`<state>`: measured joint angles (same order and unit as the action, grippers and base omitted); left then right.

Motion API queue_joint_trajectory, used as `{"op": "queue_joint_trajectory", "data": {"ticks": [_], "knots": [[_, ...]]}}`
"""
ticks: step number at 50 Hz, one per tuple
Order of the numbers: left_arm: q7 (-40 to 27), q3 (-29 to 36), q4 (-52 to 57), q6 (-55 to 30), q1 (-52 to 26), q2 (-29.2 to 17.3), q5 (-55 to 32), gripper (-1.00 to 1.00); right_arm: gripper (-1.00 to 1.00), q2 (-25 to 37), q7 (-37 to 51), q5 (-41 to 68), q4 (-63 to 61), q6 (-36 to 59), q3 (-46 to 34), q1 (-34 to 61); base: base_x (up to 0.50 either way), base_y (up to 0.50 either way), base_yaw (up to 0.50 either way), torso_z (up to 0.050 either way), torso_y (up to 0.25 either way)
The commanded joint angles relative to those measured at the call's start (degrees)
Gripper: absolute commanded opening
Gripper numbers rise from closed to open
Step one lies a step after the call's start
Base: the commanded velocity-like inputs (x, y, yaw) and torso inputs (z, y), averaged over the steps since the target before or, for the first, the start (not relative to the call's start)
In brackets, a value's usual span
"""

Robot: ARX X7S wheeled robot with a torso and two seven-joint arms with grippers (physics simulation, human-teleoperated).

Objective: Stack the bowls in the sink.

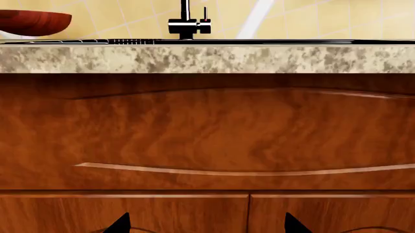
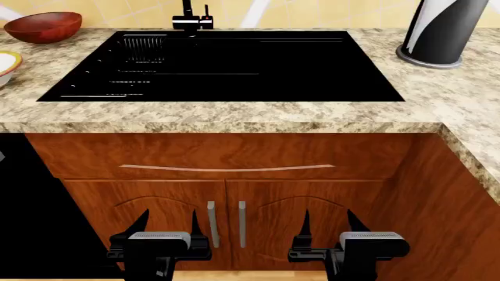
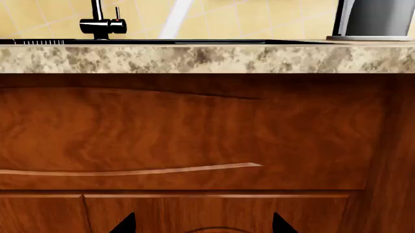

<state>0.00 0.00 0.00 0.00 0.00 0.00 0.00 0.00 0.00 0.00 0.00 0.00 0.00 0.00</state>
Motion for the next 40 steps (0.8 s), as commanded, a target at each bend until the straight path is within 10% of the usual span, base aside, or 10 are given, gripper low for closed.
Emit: {"op": "queue_joint_trajectory", "data": {"ticks": [1,17,40], "knots": [[-0.64,0.64,0.00,0.00,0.00,-0.57,-0.56,1.00,1.00,0.89,1.09,0.87,0.44,-0.12,-1.17,0.28,0.00,0.00,0.00,0.000,0.000],[-3.28,3.70,0.19,0.39,0.34,-3.22,-2.85,1.00,1.00,3.19,3.60,3.31,1.03,-1.74,-3.98,0.45,0.00,0.00,0.00,0.000,0.000],[-5.13,5.79,-0.17,0.77,0.12,-4.93,-4.40,1.00,1.00,5.18,5.13,3.80,0.63,-1.08,-6.91,0.41,0.00,0.50,0.00,0.000,0.000]]}}
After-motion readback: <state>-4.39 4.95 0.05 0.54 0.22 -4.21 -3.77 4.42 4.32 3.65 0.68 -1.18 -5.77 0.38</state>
